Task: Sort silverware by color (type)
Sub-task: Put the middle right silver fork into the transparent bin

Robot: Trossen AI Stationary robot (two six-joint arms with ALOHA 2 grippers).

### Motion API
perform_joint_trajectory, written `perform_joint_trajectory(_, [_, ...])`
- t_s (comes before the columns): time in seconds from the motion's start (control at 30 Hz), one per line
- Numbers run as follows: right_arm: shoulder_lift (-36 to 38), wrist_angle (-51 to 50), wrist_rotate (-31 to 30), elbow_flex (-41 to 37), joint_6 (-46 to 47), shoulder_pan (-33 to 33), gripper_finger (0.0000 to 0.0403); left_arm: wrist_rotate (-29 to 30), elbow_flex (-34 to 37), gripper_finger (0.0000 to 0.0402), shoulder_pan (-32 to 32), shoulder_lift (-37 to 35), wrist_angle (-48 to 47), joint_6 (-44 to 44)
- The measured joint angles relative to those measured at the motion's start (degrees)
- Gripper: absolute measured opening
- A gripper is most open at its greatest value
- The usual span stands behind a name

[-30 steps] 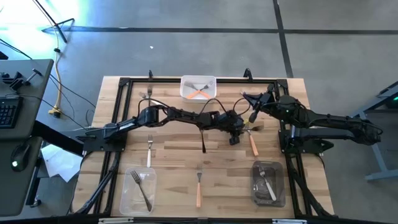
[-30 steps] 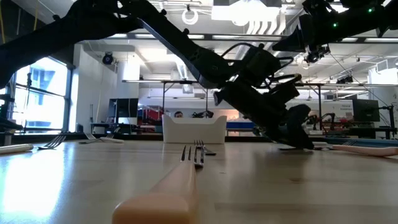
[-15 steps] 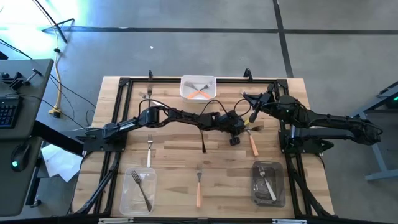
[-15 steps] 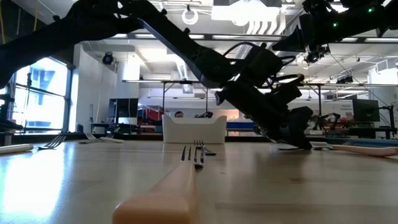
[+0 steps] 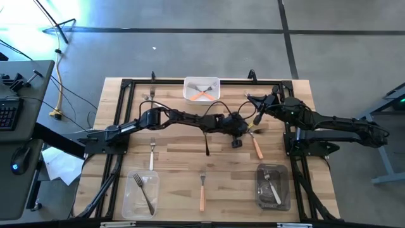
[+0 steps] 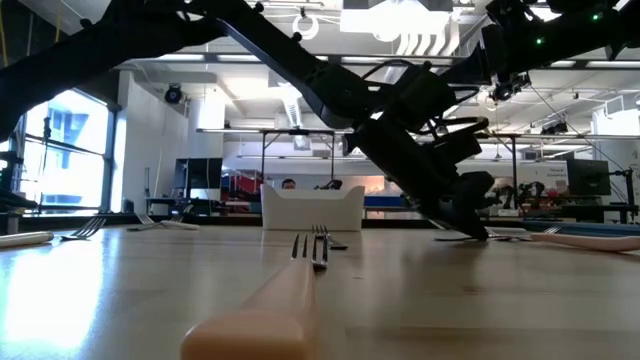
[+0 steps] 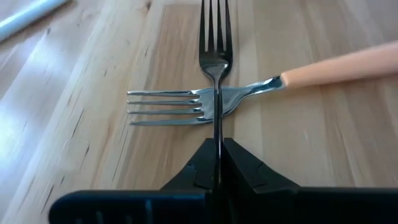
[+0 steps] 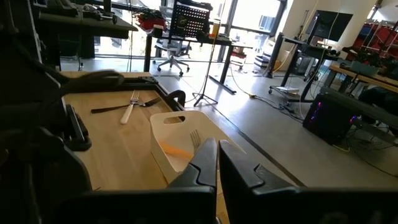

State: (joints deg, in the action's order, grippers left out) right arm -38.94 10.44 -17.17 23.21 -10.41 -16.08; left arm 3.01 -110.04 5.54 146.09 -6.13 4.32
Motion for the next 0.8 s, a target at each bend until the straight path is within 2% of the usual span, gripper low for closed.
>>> perform_joint_trajectory(0.43, [0.4,-0.5,-0.2,0.0,-0.1,0.0,0.0000,2.5,0.8,0.0001,-1.3,-3.0,-4.0,0.5])
perform_joint_trajectory(0.8, [4.6,-4.5,-0.4,0.0,0.7,0.0,0.0000,2.2,11.2,0.0003,-1.2,-8.2,2.1,-1.6])
